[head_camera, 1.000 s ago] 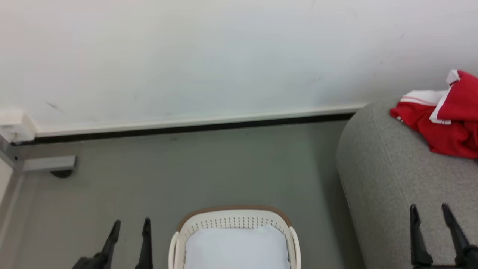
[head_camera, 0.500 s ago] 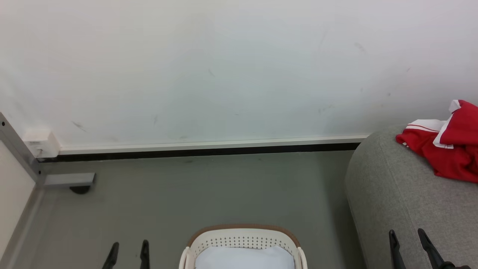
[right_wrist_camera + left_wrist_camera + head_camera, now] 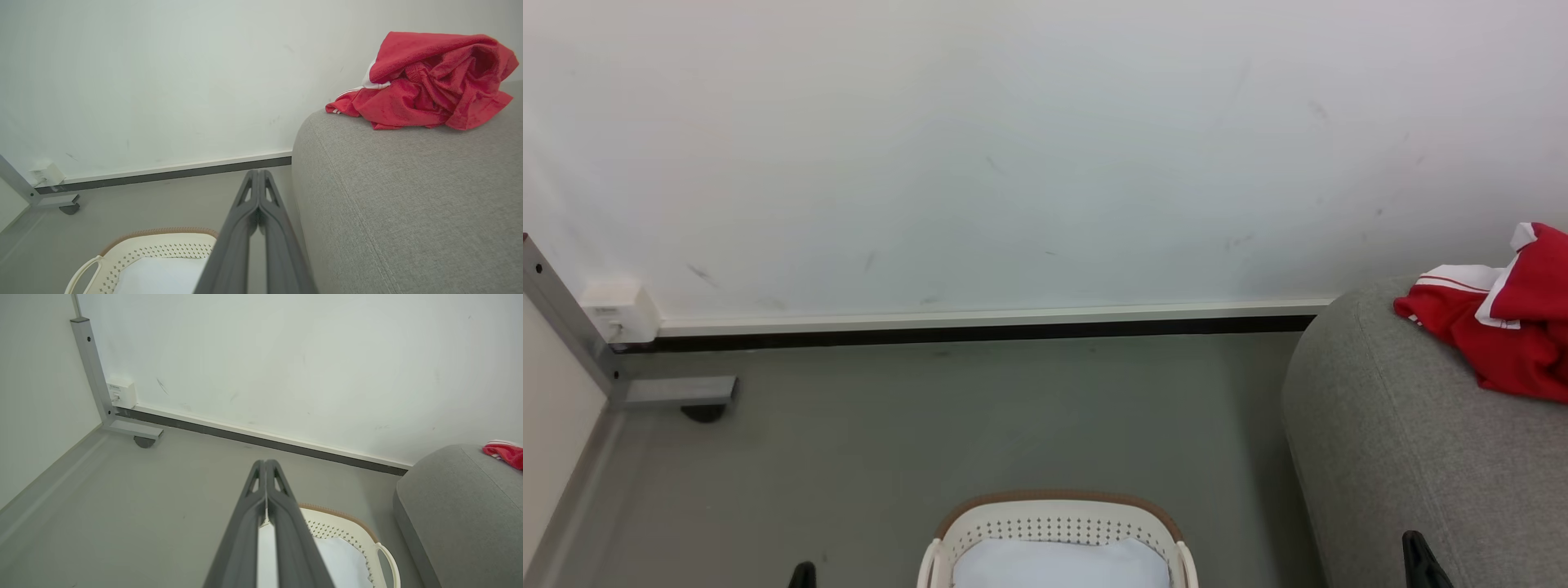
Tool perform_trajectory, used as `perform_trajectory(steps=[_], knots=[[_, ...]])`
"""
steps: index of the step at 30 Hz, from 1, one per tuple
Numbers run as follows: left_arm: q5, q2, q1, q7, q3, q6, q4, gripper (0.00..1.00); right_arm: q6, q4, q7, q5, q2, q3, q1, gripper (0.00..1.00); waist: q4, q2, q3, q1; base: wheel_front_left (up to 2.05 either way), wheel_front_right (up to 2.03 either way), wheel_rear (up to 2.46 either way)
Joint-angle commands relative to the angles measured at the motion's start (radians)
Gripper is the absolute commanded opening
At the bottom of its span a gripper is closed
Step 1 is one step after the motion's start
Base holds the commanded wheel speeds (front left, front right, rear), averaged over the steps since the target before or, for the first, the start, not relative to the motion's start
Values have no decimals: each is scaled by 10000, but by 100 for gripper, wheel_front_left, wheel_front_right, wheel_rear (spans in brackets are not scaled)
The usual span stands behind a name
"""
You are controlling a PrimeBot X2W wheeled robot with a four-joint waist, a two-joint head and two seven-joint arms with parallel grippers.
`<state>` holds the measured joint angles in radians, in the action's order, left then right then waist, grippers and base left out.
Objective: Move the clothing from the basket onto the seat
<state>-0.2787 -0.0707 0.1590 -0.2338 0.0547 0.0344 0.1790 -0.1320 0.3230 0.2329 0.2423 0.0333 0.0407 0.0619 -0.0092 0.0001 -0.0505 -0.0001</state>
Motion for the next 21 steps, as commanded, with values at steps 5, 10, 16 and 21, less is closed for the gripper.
perform_trajectory(steps=[5, 10, 16, 21], knots=[[-1230, -10, -430, 297, -199, -164, -87, 0, 2, -243, -284, 1261, 76, 91, -348, 0, 4, -1, 26, 1, 0, 0, 0], [-2106, 5, -592, 521, -303, -272, -43, 0, 3, -304, -500, 2162, 86, 126, -439, 0, 8, -1, 49, 1, 0, 0, 0], [-3098, 21, -780, 774, -422, -395, 11, 0, 4, -360, -757, 3181, 97, 174, -560, 0, 13, -1, 75, 1, 0, 0, 0], [-3869, 33, -929, 977, -516, -492, 57, 0, 5, -396, -960, 3968, 106, 216, -644, 0, 17, -1, 98, 1, 0, 0, 0]])
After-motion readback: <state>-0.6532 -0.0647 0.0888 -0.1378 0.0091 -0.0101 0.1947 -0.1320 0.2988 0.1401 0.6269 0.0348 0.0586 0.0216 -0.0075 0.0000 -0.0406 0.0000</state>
